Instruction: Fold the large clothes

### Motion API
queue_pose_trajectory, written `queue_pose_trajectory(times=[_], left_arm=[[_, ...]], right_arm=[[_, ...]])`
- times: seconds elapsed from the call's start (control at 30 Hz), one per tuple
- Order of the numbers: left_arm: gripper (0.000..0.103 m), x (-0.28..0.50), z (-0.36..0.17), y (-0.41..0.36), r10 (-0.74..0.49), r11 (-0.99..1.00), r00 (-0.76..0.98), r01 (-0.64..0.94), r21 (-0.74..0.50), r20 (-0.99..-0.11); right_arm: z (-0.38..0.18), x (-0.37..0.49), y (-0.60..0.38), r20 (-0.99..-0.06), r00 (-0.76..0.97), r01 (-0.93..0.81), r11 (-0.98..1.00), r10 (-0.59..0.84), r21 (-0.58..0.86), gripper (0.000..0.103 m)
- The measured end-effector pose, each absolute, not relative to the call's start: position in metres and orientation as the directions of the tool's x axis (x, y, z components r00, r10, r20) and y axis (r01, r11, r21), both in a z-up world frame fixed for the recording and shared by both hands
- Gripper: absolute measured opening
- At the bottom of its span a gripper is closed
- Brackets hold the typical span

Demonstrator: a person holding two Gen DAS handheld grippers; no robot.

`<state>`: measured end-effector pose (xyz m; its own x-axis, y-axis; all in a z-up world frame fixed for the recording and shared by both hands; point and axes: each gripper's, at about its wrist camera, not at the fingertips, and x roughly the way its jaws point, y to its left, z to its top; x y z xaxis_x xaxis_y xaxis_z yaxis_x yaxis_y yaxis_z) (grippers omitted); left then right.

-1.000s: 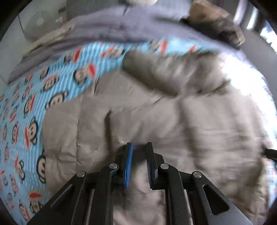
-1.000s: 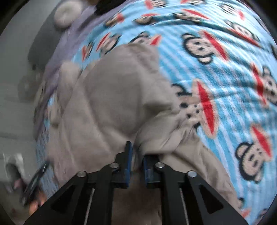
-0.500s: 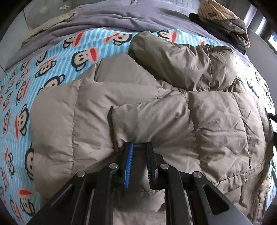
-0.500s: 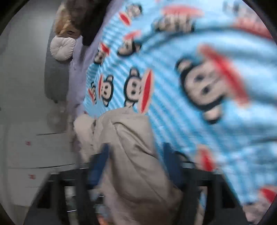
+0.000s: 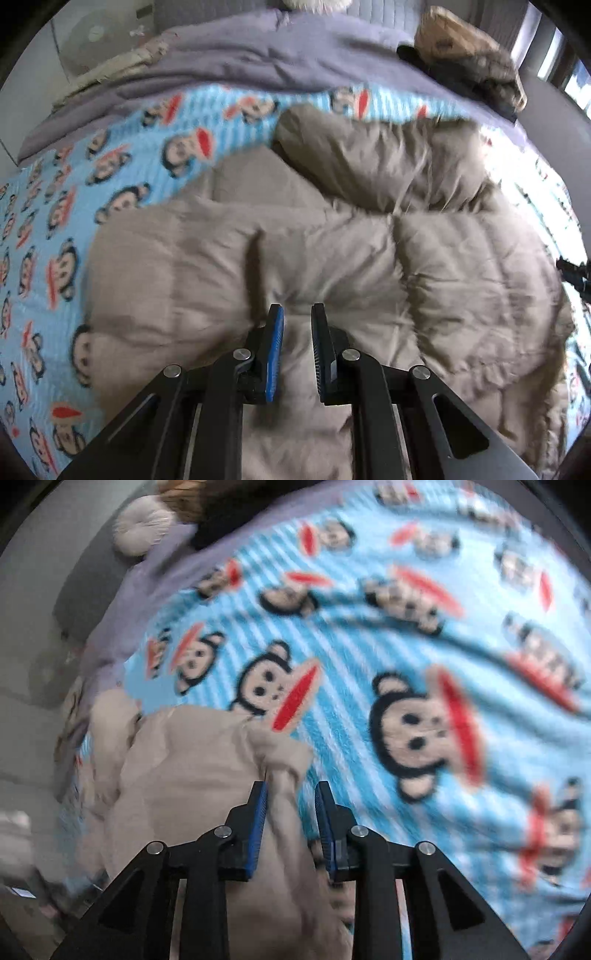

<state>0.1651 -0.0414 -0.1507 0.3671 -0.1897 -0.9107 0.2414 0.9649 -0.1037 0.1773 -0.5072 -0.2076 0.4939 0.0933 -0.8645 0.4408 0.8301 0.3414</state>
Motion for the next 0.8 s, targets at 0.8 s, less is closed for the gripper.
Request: queue_pose_trajectory(times=[0.8], left_arm=[[0.017,0.130,-0.155,-0.021,-0.100,0.981,0.293,0.191,-0.044,-0.951]], right_arm=[[-0.197,0.108,-0.458,-0.908,0.412,0.349,0.907,0.075,0.234,0.022]])
